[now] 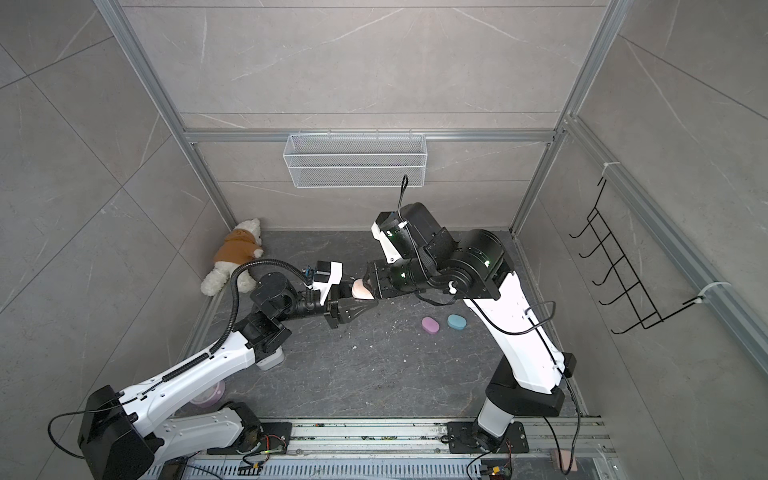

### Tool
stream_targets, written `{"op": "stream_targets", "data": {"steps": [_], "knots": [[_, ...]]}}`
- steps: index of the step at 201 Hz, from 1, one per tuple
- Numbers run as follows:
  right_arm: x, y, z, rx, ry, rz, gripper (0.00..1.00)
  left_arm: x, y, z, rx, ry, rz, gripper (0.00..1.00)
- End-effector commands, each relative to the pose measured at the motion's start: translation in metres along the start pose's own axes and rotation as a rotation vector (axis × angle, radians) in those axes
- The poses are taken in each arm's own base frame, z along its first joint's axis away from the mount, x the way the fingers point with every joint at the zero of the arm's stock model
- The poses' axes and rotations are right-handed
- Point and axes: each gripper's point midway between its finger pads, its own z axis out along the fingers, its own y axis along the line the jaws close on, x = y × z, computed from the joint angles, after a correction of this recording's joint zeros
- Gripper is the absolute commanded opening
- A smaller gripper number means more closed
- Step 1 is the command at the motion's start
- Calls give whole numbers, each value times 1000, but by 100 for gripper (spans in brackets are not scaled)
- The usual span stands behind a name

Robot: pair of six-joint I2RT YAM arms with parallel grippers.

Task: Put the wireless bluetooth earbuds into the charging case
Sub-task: 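Push the open case lid down shut with the right gripper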

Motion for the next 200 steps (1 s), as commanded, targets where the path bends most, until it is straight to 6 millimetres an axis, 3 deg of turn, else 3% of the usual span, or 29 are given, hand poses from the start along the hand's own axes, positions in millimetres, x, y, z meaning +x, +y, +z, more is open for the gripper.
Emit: {"op": "stream_targets", "data": {"steps": [1, 38, 92, 135, 200], "knots": [[18, -4, 9, 39, 86, -32, 47, -25, -6, -4, -3, -51, 81, 0], [26, -6, 23, 62, 131, -38, 49, -26, -7, -4, 0, -53, 83, 0], [20, -4, 26, 67, 123, -30, 52, -26, -7, -5, -1, -47, 86, 0], [1, -7, 7, 16, 41, 82, 75, -17, -5, -2, -3, -22, 84, 0], [9, -5, 22, -7, 109, 169, 86, -16, -5, -1, -5, -16, 90, 0]]}}
